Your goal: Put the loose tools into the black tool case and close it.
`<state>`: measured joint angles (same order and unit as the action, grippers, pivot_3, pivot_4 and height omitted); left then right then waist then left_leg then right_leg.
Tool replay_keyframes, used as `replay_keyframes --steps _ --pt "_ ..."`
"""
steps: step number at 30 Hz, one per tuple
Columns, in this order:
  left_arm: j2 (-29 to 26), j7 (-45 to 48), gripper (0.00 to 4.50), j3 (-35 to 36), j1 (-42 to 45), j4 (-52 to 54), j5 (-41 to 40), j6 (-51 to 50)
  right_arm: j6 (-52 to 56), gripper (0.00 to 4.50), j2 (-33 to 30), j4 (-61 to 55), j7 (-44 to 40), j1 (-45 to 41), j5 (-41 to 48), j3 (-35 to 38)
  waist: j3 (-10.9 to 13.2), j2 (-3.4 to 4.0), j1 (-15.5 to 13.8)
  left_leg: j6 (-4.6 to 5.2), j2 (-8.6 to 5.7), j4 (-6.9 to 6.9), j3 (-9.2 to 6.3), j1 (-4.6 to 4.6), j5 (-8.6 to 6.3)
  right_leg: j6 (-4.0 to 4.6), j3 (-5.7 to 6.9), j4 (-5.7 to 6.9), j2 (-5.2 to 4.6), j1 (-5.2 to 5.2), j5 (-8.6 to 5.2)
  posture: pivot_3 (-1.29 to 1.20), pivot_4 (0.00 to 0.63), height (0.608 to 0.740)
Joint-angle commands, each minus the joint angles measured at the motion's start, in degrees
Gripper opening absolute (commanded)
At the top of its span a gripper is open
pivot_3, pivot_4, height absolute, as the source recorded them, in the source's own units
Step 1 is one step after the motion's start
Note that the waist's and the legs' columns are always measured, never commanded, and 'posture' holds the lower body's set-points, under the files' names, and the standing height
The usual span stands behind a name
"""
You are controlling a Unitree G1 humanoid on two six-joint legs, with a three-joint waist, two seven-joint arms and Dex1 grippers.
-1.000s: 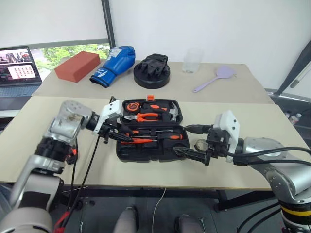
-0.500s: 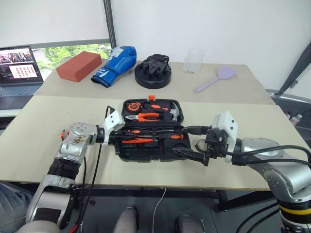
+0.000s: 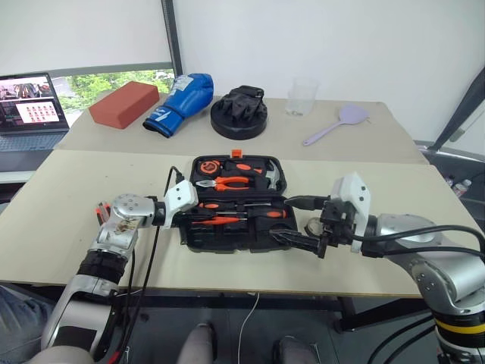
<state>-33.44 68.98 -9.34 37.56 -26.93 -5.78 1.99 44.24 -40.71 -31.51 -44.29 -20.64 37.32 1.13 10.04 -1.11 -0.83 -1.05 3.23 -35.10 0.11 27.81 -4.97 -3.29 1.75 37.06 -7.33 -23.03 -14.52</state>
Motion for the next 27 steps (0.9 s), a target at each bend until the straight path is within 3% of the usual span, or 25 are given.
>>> replay_keyframes --steps 1,12,16,19,23,27 --pt "0.0 0.4 0.03 -3.9 -1.4 -2.3 4.7 4.8 -0.9 4.50 0.6 0.1 -0.2 -1.5 0.4 0.2 0.0 0.02 0.0 0.00 0.00 0.00 0.00 -0.01 0.00 0.00 0.00 0.00 0.00 0.00 0.00 0.00 0.150 0.735" --pt "-0.4 1.2 0.03 -5.5 1.3 -5.9 6.6 6.1 -1.5 4.50 1.2 0.5 -0.3 -1.7 -0.1 -0.5 -0.1 0.11 -0.4 -0.49 0.03 0.13 0.04 -0.60 -0.31 0.03 0.03 -0.25 -0.01 0.50 -0.35 0.00 0.150 0.735" --pt "-2.1 1.9 0.03 -0.5 0.3 -0.3 0.6 -2.8 -2.0 4.50 1.6 0.7 -0.7 -2.2 -0.1 -1.0 -0.1 0.12 -0.1 -0.49 0.04 0.14 0.04 -0.60 -0.31 0.03 0.03 -0.25 0.00 0.56 -0.34 0.00 0.150 0.735" --pt "-6.4 1.0 0.76 8.2 -3.5 13.0 -10.1 -19.6 -1.8 4.50 2.3 1.3 -1.4 -3.8 0.2 -1.8 -0.1 0.10 0.8 -0.47 0.06 0.19 0.05 -0.54 -0.30 0.02 -0.01 -0.21 0.00 0.59 -0.33 0.00 0.150 0.735" --pt "-11.1 -7.6 2.23 23.6 -14.9 32.8 -20.8 -38.9 -2.0 4.50 3.6 3.4 -3.4 -6.8 0.9 -3.2 0.0 0.03 1.8 -0.03 0.23 0.36 0.07 -0.50 -0.02 -0.15 -0.04 -0.09 0.12 0.37 -0.25 0.00 0.150 0.735" --pt "-9.5 -17.9 3.76 41.4 -30.6 48.1 -25.1 -49.8 -3.8 4.50 4.8 6.7 -7.5 -10.2 -0.2 -6.0 0.0 0.06 2.3 -0.04 0.43 0.50 0.20 -0.57 -0.03 -0.05 -0.17 -0.08 0.27 0.23 -0.34 0.00 0.150 0.735"
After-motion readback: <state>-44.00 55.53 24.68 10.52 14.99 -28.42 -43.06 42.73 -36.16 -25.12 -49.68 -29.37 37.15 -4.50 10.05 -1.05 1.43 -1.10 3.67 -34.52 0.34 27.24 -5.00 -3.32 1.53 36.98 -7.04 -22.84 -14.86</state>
